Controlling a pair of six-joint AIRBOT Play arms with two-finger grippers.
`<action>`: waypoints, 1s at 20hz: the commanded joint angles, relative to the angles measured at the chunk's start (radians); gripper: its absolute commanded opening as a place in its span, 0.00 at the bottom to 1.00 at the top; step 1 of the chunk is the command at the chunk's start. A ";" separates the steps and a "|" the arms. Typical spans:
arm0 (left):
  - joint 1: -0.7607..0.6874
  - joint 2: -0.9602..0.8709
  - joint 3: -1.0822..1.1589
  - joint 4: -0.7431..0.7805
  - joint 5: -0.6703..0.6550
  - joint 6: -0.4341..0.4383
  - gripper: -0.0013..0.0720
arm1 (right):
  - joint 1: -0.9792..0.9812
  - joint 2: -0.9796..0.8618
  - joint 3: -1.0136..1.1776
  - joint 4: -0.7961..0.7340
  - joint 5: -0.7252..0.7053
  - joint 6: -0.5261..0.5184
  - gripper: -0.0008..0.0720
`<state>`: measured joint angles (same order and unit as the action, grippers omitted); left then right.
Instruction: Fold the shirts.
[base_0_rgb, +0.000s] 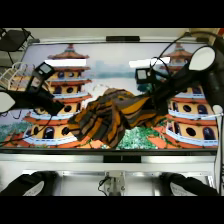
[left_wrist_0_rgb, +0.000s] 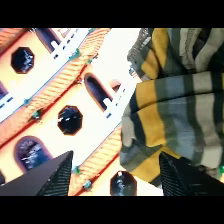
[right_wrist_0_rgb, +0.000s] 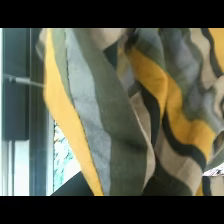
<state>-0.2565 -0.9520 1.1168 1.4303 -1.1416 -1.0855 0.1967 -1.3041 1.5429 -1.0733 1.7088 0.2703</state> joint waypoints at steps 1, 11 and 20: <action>0.114 0.021 0.005 -0.216 -0.037 -0.001 0.87 | 0.000 0.003 0.001 0.000 0.013 0.024 0.09; 0.147 0.168 -0.632 -0.822 0.283 -0.457 0.66 | 0.000 0.003 0.000 -0.036 0.002 0.052 0.09; -0.297 -0.099 -0.691 -1.445 0.723 -0.260 0.76 | 0.000 0.003 0.001 -0.036 -0.025 0.085 0.09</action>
<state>-0.4435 -0.9508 0.4004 0.1940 -0.5278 -1.4277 0.1967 -1.3014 1.5429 -1.1080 1.6924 0.3424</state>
